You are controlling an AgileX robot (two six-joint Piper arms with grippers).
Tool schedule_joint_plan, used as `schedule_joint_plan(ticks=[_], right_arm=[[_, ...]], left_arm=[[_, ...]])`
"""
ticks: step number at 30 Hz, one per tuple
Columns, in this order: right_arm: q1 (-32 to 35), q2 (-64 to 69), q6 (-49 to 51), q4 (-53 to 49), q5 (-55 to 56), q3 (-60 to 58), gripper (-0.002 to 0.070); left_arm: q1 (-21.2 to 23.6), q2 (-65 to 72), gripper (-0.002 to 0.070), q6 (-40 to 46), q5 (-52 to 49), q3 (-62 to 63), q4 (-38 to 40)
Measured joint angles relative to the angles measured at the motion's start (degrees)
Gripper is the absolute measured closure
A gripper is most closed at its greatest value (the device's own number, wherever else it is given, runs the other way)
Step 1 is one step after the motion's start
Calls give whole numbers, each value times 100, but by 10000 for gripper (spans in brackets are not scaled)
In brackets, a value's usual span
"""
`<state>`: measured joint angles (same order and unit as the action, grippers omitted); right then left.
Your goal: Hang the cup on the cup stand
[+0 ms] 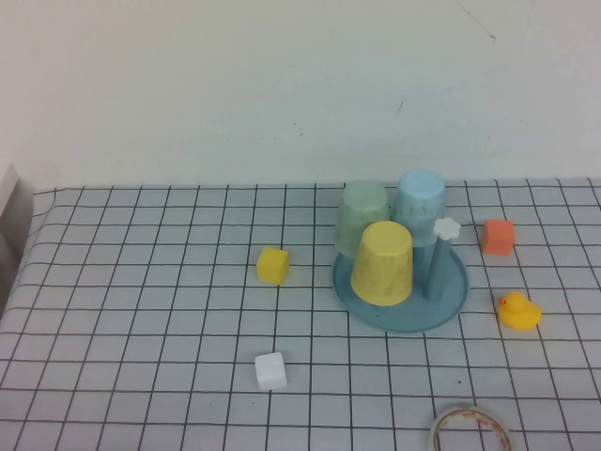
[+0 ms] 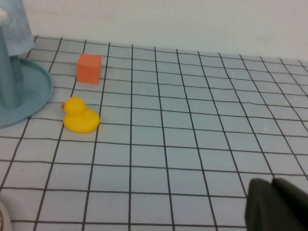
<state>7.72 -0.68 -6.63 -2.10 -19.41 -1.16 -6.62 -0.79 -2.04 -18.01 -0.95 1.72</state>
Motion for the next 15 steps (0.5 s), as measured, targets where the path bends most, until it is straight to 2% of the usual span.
schedule_joint_plan(ticks=[15], right_arm=[[-379, 0, 118, 0, -33, 12, 678]], left_arm=[[0, 0, 676, 0, 0, 0, 0]])
